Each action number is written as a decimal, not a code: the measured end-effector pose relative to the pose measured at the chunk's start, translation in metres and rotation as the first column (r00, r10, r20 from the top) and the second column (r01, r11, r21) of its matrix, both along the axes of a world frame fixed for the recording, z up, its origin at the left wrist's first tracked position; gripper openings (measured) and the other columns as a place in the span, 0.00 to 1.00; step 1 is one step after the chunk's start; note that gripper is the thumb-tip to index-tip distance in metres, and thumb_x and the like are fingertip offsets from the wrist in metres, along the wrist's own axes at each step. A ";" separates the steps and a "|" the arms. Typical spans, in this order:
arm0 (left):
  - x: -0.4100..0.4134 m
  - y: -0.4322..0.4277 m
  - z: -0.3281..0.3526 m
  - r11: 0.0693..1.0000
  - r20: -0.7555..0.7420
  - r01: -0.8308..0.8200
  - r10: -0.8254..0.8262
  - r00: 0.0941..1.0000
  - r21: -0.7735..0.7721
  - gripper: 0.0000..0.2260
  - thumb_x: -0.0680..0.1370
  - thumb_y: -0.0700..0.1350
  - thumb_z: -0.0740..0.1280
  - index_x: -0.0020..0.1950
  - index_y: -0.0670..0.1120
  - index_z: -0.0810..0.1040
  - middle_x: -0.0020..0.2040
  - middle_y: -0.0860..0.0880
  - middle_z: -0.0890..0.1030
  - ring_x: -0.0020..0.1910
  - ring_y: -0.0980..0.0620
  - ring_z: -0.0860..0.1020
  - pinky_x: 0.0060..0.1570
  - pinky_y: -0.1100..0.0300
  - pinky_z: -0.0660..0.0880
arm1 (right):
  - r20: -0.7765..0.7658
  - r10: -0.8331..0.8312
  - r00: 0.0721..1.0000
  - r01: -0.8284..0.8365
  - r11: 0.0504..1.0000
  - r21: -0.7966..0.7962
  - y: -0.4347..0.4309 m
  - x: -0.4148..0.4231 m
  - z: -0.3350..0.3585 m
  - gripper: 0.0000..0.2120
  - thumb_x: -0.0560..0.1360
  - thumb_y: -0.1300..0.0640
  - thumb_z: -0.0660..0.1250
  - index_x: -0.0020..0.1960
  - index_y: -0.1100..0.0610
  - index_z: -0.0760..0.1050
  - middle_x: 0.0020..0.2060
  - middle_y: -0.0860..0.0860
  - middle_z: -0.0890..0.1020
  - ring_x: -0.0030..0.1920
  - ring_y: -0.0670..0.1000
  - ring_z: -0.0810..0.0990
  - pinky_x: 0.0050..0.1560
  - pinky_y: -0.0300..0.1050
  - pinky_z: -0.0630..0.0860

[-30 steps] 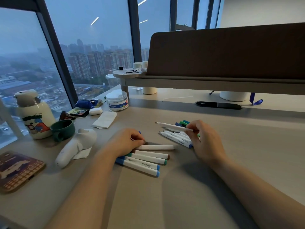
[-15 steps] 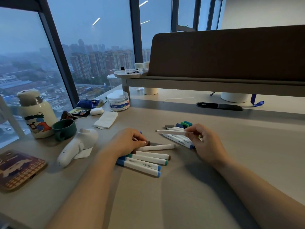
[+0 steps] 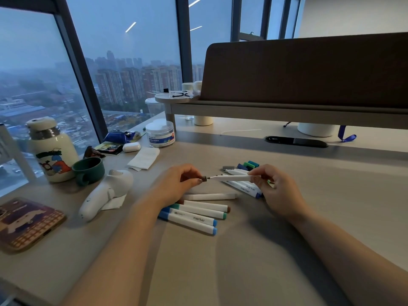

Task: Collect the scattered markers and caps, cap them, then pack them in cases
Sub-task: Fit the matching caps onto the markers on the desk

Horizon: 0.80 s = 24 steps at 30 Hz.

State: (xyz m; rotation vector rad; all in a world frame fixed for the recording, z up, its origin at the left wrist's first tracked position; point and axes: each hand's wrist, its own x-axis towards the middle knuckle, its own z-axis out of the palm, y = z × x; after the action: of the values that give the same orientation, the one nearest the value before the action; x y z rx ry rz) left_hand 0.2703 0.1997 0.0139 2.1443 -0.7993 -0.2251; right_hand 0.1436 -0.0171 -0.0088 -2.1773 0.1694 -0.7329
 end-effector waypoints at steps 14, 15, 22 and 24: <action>-0.013 -0.008 0.004 0.979 0.118 0.044 -0.020 0.993 -0.197 0.05 0.79 0.45 0.64 0.51 0.48 0.79 0.42 0.53 0.80 0.40 0.60 0.75 0.44 0.68 0.72 | 0.069 0.028 0.997 -0.039 0.987 0.156 0.016 -0.003 0.009 0.07 0.77 0.61 0.66 0.45 0.49 0.76 0.40 0.50 0.81 0.42 0.47 0.78 0.44 0.38 0.74; -0.014 -0.009 0.005 0.977 0.131 0.046 -0.019 0.991 -0.208 0.04 0.78 0.45 0.64 0.50 0.49 0.79 0.40 0.54 0.79 0.39 0.61 0.75 0.43 0.69 0.72 | 0.058 0.033 0.998 -0.043 0.984 0.173 0.017 -0.004 0.010 0.07 0.77 0.62 0.65 0.45 0.50 0.75 0.40 0.51 0.81 0.42 0.49 0.78 0.44 0.40 0.74; -0.010 -0.010 0.004 0.964 0.129 0.014 0.021 0.991 -0.266 0.05 0.78 0.45 0.65 0.50 0.50 0.80 0.41 0.55 0.80 0.39 0.63 0.76 0.44 0.70 0.73 | 0.080 -0.009 0.997 -0.001 0.992 0.127 0.021 -0.002 0.008 0.08 0.76 0.61 0.67 0.44 0.48 0.76 0.39 0.45 0.79 0.42 0.42 0.77 0.42 0.29 0.72; -0.003 -0.009 0.000 0.970 0.162 -0.061 0.101 0.982 -0.235 0.07 0.79 0.47 0.63 0.54 0.51 0.79 0.46 0.56 0.79 0.43 0.61 0.76 0.46 0.68 0.72 | 0.082 -0.077 0.994 0.076 0.997 0.014 0.022 0.002 0.004 0.06 0.76 0.59 0.68 0.45 0.48 0.76 0.37 0.41 0.77 0.40 0.43 0.76 0.44 0.36 0.72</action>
State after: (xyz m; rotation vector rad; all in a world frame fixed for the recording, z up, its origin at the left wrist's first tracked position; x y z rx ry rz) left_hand 0.2674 0.1906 0.0138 1.9900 -0.7922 0.0945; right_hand 0.1452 0.0045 -0.0052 -2.1359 0.2145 -0.8620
